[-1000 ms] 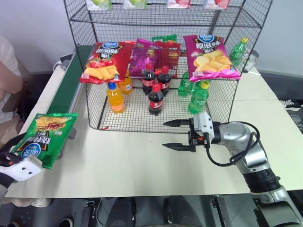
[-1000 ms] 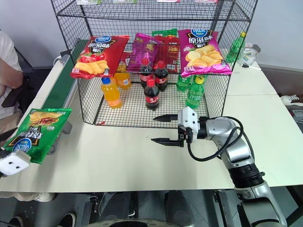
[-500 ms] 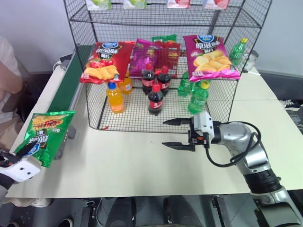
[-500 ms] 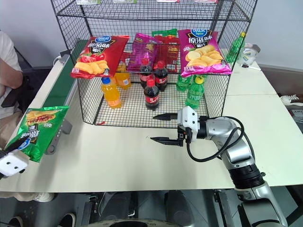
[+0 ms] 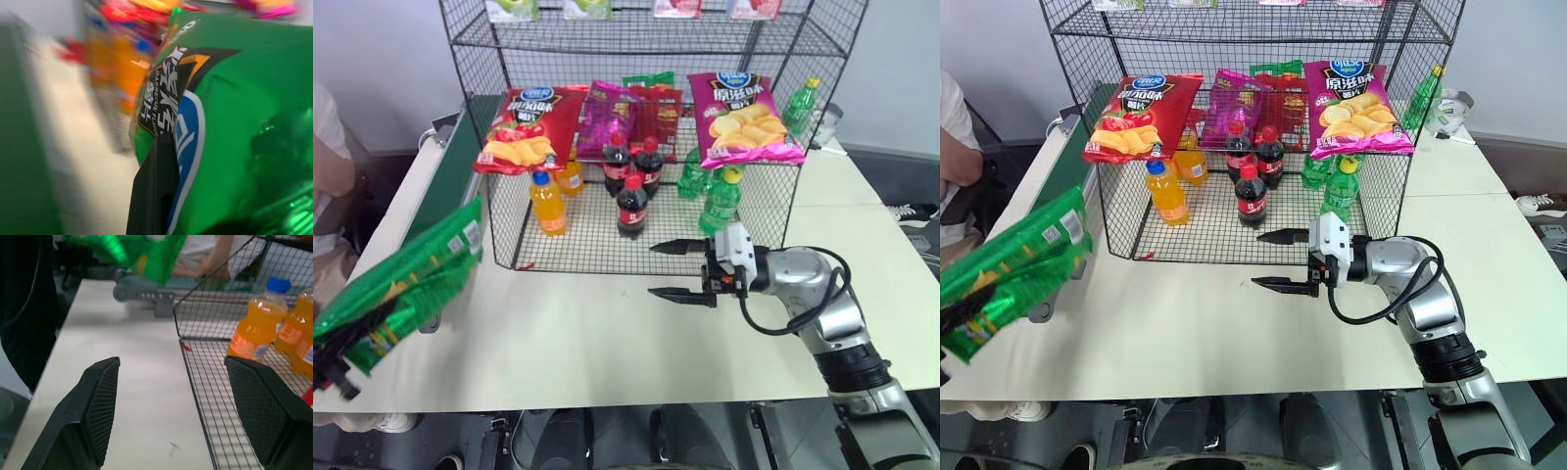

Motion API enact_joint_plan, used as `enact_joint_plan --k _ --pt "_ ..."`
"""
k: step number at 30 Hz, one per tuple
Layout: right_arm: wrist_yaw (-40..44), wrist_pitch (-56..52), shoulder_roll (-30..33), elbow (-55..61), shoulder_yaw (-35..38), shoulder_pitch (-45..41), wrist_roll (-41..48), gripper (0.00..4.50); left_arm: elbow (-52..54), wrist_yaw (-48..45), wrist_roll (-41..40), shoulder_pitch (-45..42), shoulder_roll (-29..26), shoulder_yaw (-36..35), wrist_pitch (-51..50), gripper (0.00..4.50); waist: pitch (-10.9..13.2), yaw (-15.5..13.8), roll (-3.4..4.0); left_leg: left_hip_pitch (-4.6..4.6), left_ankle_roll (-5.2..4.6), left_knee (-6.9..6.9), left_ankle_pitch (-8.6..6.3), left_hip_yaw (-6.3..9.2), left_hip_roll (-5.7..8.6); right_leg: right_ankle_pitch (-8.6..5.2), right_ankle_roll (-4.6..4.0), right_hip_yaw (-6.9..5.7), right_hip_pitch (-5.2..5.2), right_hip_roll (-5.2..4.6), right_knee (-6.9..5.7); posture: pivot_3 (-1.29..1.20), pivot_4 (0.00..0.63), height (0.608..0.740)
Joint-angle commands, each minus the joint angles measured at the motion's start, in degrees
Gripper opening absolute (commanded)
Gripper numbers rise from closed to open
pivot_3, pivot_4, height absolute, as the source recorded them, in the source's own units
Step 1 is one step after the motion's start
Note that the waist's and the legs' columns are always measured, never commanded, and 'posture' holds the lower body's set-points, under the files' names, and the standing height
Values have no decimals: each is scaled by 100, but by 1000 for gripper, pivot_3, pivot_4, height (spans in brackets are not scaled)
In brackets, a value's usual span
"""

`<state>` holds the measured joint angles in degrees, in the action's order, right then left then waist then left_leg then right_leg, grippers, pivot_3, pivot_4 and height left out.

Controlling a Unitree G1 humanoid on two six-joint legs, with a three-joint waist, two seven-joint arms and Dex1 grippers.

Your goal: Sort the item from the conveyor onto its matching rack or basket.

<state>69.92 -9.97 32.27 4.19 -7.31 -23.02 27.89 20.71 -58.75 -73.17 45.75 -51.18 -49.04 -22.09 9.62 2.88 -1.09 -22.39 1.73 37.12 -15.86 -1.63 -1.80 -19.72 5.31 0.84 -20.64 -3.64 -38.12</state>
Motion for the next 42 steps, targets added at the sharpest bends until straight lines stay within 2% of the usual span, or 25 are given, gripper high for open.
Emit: enact_joint_plan --k 1,4,7,13,16,20,31,38,42 --pt "306 -400 75 444 147 -104 543 3581 453 -26 -974 -545 -255 -19 -839 75 1 -74 1 0 0 2 0 1 0 0 0 0 1 0 0 0 150 739" --pt "380 -909 64 605 178 -142 961 3581 675 132 -1273 -1182 -357 405 -1332 75 -1 -101 2 1 0 8 0 14 1 0 -1 -13 11 0 0 0 150 739" --pt "394 -1066 23 624 159 -154 1019 3581 866 270 -1428 -1971 -394 1240 -1714 75 0 -67 5 0 0 5 0 12 6 0 0 -10 12 0 5 0 150 739" --pt "237 -2076 68 856 419 -107 1803 3581 263 293 -1768 -3343 -282 2237 -2497 75 3 -44 10 -2 -2 2 1 12 1 0 0 -8 3 13 0 0 150 739" --pt "205 -2635 100 1146 431 -80 2249 3581 38 148 -1436 -3891 -141 2685 -2696 75 4 -47 11 -2 -2 3 1 13 1 0 1 -9 4 14 -2 0 150 739" --pt "312 -2537 103 1303 215 -73 1955 3581 -331 -72 -1106 -4439 38 3071 -2883 75 3 -52 10 -3 -2 3 1 12 5 1 3 -7 3 13 0 0 150 739" --pt "7 -2465 -291 1247 -148 -183 1573 3581 -274 15 -961 -4674 618 3244 -3173 75 3 -50 9 -5 -2 3 1 11 2 1 3 -5 -1 14 -1 0 150 739" --pt "-17 -2934 -329 1200 -88 -217 1909 3581 -227 -109 -630 -4688 641 3234 -3154 75 3 -54 9 -5 -2 4 1 12 3 1 4 -4 0 12 0 0 150 739" --pt "86 -2855 -306 1179 -211 -182 1734 3581 -210 -109 -499 -4677 778 3270 -3095 75 3 -50 9 -5 -2 3 1 12 2 1 3 -4 -1 12 0 0 150 739"
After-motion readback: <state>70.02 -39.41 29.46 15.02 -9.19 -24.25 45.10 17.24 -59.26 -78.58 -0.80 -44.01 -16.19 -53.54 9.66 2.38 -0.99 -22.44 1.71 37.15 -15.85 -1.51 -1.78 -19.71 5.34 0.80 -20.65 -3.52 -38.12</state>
